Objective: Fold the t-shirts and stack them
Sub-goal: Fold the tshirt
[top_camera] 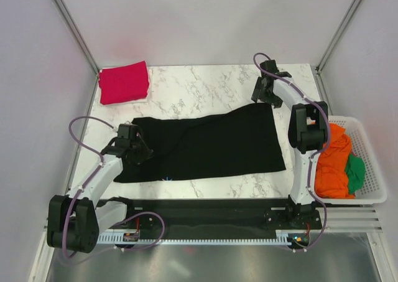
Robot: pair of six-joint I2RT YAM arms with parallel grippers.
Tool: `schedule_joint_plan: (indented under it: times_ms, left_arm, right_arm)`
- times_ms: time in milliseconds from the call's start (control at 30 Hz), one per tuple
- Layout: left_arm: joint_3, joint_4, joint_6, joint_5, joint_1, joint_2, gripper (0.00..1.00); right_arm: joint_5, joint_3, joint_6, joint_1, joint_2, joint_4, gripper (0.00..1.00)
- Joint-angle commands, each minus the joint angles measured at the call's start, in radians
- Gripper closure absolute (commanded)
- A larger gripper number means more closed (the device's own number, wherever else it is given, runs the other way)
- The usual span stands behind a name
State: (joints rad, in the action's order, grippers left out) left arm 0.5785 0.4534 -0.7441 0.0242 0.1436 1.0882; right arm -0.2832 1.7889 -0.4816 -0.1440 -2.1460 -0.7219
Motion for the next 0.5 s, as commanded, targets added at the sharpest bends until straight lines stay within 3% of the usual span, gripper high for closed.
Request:
schedule_joint_plan:
  times_ms: [0,300,467]
  left_arm:
    - [-0.029,-0.126,-0.024,0.039,0.004,0.006,0.98]
    - [-0.097,-0.205,-0.024,0.034,0.004,0.03,0.98]
    - [-0.111,-0.216,-0.02,0.034,0.004,0.045,0.98]
  right_arm:
    - [-0.051,0.101,0.001,0.035,-0.077,-0.008,0.11]
    - [-0.024,0.248,0.012,0.047,-0.232,0.004,0.15]
    - [-0.017,0.167,0.0,0.049,-0.213,0.047,0.28]
